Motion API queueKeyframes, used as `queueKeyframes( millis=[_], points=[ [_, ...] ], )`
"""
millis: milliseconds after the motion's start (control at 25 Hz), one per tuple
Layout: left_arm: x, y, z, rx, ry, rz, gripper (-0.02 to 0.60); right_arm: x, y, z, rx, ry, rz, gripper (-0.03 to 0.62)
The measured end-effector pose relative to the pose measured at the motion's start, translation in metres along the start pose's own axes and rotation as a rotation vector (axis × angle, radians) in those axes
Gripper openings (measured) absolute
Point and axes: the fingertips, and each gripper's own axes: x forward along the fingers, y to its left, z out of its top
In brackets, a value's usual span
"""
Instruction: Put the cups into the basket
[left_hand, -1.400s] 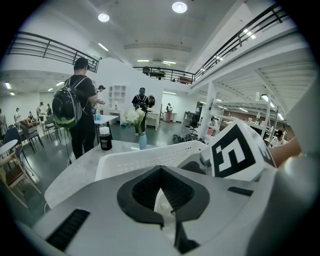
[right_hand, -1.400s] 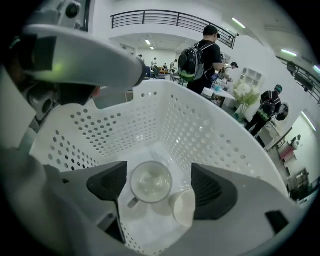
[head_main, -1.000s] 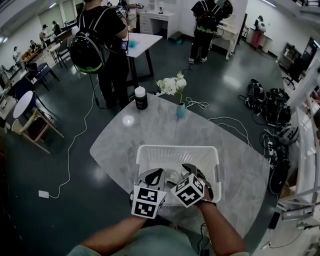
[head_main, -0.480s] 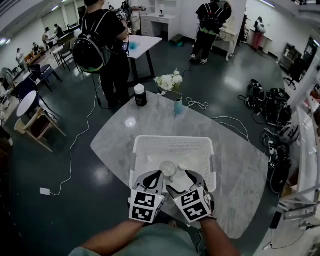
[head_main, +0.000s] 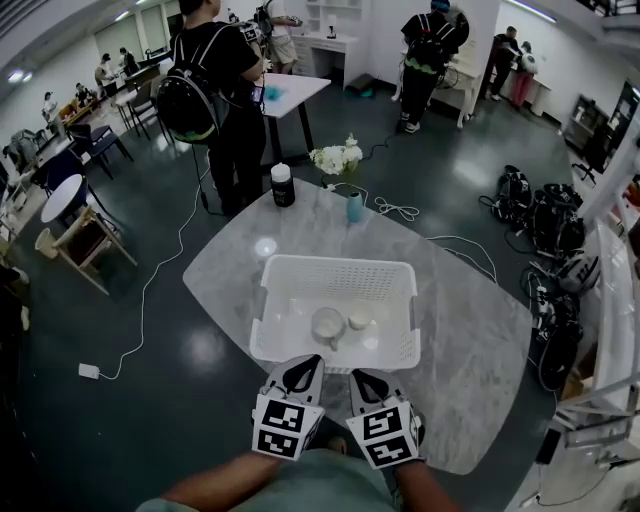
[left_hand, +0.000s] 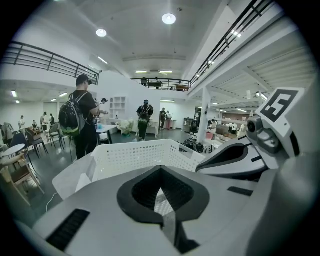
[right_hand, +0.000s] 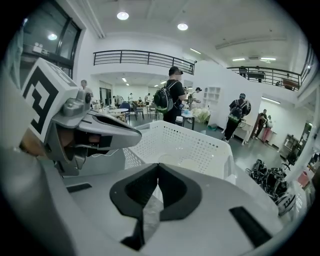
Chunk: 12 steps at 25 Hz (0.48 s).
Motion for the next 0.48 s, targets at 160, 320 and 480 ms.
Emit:
queueKeyframes(
  millis=[160, 320, 480],
  points=[
    [-0.013, -0.021, -0.016, -0.013, 0.004, -0.003, -0.002, -0.02, 0.006, -0.012, 0.0, -0.014, 0.009, 0.017],
    [-0.022, -0.04, -0.024, -0.022, 0.014, -0.008, 0.0, -0.036, 0.003, -0.018, 0.021, -0.045, 0.006, 0.015],
    [-0.031, -0.049, -0.03, -0.019, 0.024, -0.001, 0.0, -0.049, 0.001, -0.022, 0.051, -0.065, 0.0, 0.015]
  ],
)
